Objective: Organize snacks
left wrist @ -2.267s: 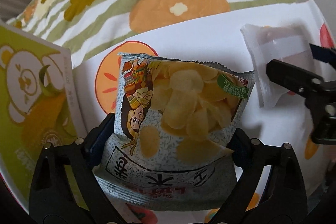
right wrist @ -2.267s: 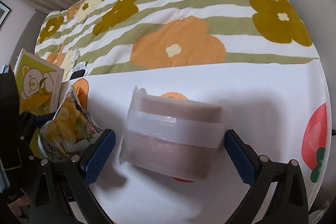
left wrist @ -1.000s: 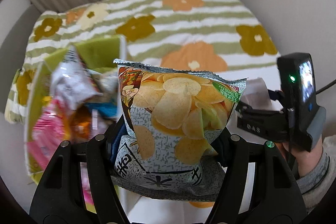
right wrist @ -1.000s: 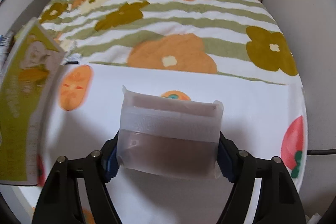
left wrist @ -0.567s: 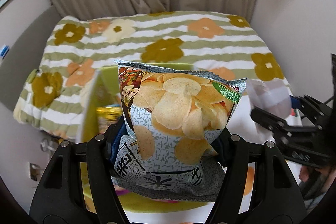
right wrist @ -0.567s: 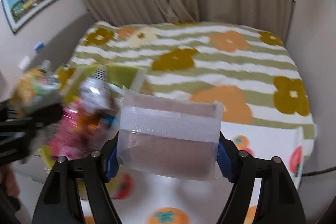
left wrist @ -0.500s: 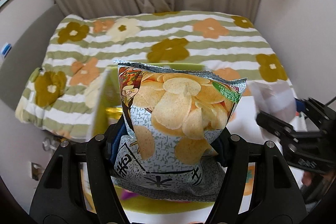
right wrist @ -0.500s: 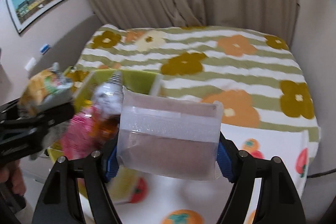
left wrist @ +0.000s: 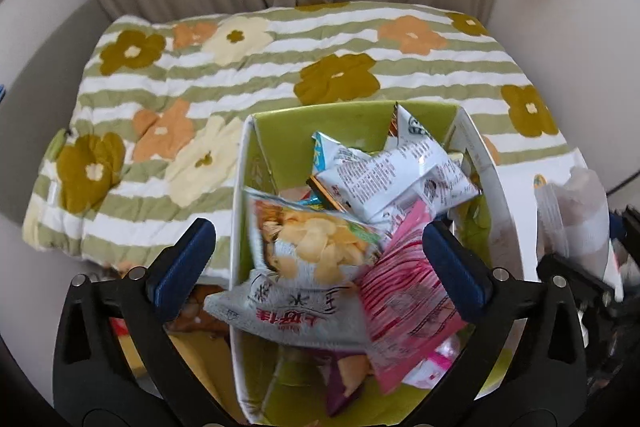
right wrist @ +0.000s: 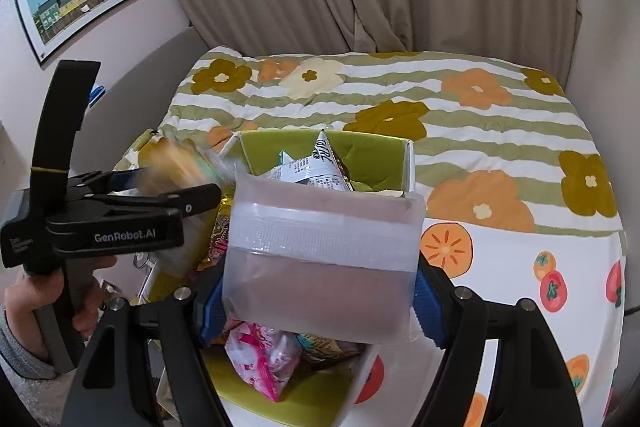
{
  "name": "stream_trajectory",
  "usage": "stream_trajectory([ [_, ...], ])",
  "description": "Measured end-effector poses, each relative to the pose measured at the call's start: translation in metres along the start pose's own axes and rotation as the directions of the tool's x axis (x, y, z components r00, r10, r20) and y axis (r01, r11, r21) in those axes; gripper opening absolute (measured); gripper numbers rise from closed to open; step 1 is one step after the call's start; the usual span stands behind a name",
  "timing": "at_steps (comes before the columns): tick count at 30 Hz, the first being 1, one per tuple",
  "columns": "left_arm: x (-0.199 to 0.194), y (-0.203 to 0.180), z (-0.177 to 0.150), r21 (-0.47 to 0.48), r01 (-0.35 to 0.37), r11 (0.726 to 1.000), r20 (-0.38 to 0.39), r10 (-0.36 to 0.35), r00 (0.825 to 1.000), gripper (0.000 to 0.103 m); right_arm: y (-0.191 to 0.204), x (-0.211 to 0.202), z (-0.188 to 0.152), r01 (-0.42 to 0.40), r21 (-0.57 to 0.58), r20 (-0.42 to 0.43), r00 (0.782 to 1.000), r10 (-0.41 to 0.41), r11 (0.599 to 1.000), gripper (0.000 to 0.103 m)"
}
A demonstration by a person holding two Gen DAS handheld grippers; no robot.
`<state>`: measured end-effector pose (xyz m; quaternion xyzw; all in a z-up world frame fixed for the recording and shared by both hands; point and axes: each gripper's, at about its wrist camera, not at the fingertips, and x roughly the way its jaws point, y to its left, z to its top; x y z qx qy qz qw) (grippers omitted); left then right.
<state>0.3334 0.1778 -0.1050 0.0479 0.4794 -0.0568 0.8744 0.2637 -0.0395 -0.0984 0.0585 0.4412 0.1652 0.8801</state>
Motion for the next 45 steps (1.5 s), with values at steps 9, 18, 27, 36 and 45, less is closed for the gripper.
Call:
stream_trajectory([
  [9,-0.01,0.026,-0.029,-0.055,0.077,0.995,-0.007,-0.078,0.997,0.103,0.001,0.0,0.002,0.04,0.019,-0.002,0.999,-0.04,0.999,0.072],
  [18,-0.007,0.033,-0.033,-0.043,0.052,0.998,0.0,-0.052,0.999,0.103,0.005,0.028,0.019,0.06,0.028,-0.037,0.998,-0.059,0.998,0.081],
  [27,-0.013,0.029,-0.053,-0.065,0.025,0.998,-0.008,-0.026,1.0,0.103,0.0,0.02,0.008,0.071,0.025,-0.01,0.997,-0.07,0.997,0.098],
  [36,-0.077,-0.003,-0.086,-0.097,-0.042,0.994,0.075,0.049,0.996,0.103,0.003,-0.034,-0.013,0.033,-0.04,0.063,0.998,-0.03,0.999,0.098],
  [45,-0.157,-0.062,-0.13,-0.113,-0.036,0.993,0.212,0.06,0.975,0.103,-0.01,-0.132,-0.058,0.085,-0.052,0.193,0.978,-0.073,0.995,0.098],
])
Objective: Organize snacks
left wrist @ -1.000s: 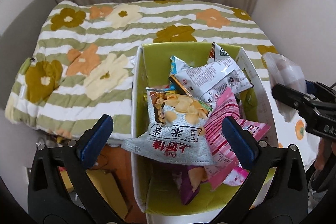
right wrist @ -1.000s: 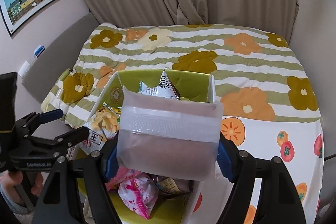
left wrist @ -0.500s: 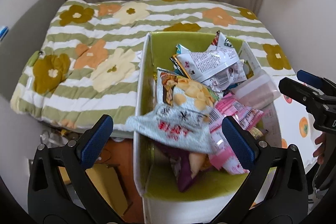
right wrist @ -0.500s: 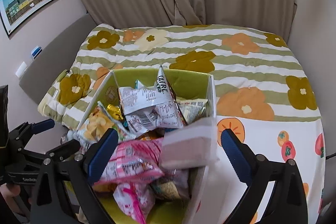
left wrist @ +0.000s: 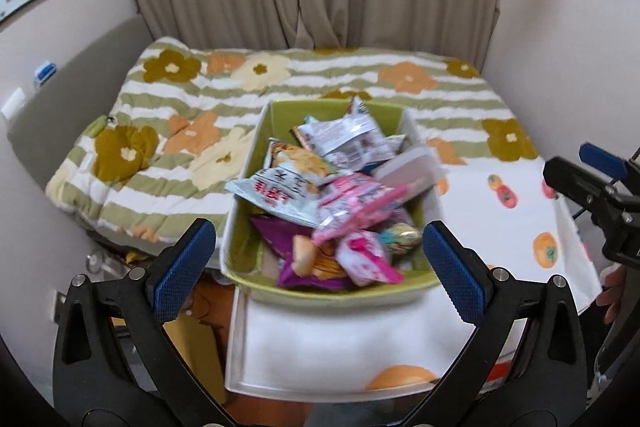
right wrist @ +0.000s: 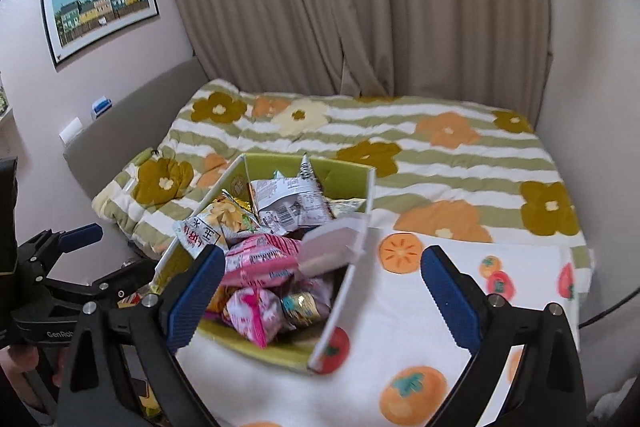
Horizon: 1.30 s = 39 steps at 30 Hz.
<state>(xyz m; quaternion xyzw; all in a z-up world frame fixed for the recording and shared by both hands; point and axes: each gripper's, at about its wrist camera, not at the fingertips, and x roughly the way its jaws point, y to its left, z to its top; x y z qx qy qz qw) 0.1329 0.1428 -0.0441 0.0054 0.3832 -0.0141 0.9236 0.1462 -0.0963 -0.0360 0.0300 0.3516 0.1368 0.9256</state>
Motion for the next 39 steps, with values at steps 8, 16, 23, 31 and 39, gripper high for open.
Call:
stream_trajectory([
  [8,-0.058,-0.038,-0.025,-0.011,0.019,1.0,0.116,-0.018,0.993,0.103,-0.026,-0.073,-0.035,0.113,0.042,0.047,0.992,-0.115,0.993,0.102],
  [16,-0.088,-0.061,-0.044,0.01,0.023,1.0,0.176,-0.024,0.984,0.103,-0.038,-0.11,-0.06,0.204,0.059,0.088,0.974,-0.208,0.977,0.102],
  [23,-0.095,-0.069,-0.049,0.015,0.035,0.999,0.188,-0.038,0.981,0.103,-0.045,-0.123,-0.07,0.233,0.079,0.094,0.966,-0.24,0.969,0.102],
  [31,-0.099,-0.07,-0.049,0.021,0.034,0.999,0.197,-0.037,0.98,0.103,-0.046,-0.126,-0.07,0.232,0.082,0.1,0.966,-0.24,0.969,0.102],
  [39,-0.098,-0.067,-0.049,0.02,0.033,0.999,0.192,-0.036,0.981,0.103,-0.044,-0.125,-0.071,0.233,0.08,0.099,0.966,-0.24,0.969,0.102],
])
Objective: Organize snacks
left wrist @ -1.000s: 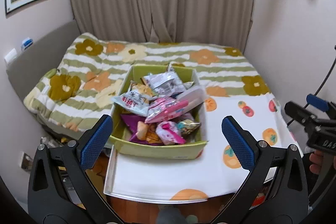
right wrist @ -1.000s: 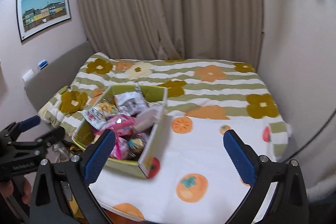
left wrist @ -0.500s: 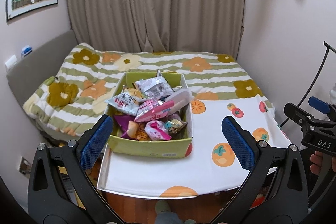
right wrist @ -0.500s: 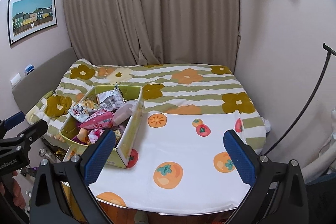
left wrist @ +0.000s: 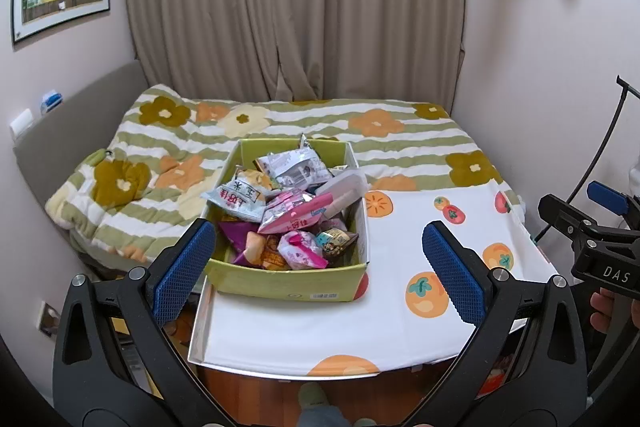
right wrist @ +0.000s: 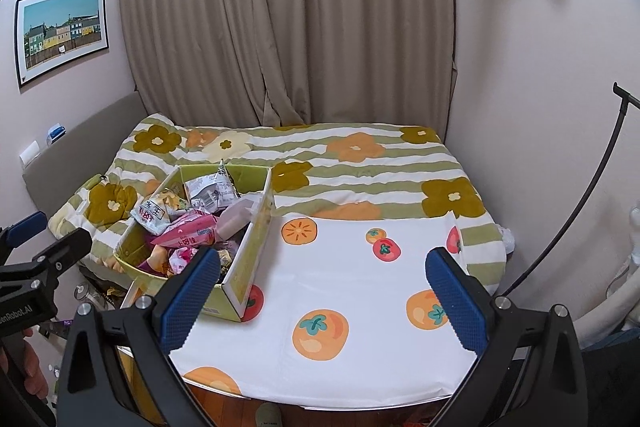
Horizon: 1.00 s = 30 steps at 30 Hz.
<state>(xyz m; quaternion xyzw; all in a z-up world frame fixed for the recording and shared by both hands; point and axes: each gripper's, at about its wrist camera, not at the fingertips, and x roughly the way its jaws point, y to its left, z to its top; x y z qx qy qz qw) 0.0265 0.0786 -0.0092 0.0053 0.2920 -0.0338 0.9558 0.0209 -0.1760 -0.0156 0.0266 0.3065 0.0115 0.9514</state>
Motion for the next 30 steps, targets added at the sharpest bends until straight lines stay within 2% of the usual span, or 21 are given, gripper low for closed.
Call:
stream_trajectory([
  [30,0.0004,-0.0013,-0.0002,-0.008,-0.015,1.0,0.005,0.015,1.0,0.103,-0.0006,0.0037,0.0013,0.006,0.002,0.002,1.0,-0.006,1.0,0.102],
])
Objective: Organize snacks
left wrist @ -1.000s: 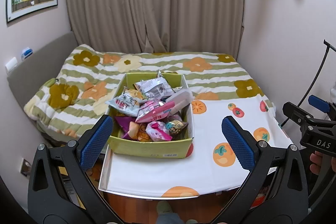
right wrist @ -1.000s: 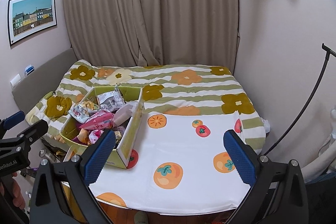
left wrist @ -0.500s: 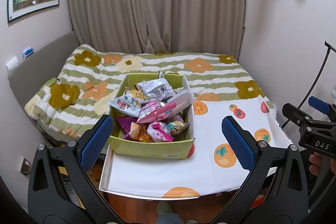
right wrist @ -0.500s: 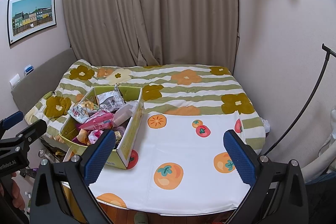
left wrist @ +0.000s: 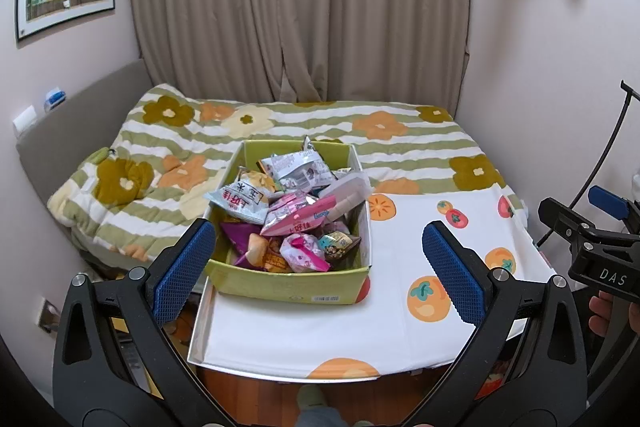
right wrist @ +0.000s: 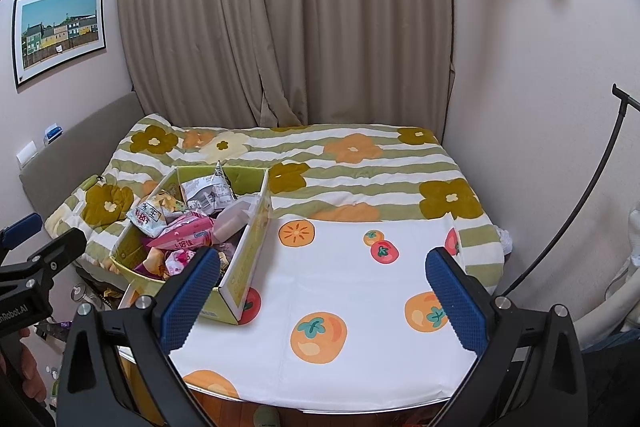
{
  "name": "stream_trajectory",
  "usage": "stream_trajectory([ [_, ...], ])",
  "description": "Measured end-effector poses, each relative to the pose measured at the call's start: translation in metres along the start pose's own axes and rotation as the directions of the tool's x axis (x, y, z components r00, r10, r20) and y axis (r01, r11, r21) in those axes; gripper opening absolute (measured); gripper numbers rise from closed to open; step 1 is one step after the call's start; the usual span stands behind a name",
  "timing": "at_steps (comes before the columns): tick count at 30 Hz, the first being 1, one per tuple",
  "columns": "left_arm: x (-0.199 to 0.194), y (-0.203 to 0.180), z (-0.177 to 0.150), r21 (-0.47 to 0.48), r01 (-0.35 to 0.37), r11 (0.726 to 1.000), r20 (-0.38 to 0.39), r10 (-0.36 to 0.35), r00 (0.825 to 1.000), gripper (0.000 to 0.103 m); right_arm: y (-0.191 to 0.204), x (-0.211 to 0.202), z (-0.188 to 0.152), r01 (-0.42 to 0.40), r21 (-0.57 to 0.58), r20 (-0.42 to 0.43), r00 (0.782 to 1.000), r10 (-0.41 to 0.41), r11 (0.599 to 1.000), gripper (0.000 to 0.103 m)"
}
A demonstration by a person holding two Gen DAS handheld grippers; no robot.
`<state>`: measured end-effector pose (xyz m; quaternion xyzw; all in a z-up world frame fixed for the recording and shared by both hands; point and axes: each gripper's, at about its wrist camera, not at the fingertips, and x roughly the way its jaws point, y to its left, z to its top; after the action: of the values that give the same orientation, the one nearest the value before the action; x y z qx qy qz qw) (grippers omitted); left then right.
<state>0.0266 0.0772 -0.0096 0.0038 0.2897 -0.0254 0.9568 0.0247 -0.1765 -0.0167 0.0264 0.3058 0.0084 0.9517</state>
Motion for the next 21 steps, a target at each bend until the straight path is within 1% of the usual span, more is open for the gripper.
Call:
stream_trajectory([
  [17,0.003,-0.007,0.003,0.002,-0.027,1.0,0.011,0.027,1.0,0.103,-0.001,0.001,-0.001,-0.002,0.0,-0.001,1.0,0.002,1.0,0.102],
  [21,0.004,-0.012,0.004,0.01,-0.055,0.998,0.009,0.055,0.998,0.103,-0.002,0.002,-0.003,-0.001,0.005,0.003,1.0,0.001,1.0,0.102],
])
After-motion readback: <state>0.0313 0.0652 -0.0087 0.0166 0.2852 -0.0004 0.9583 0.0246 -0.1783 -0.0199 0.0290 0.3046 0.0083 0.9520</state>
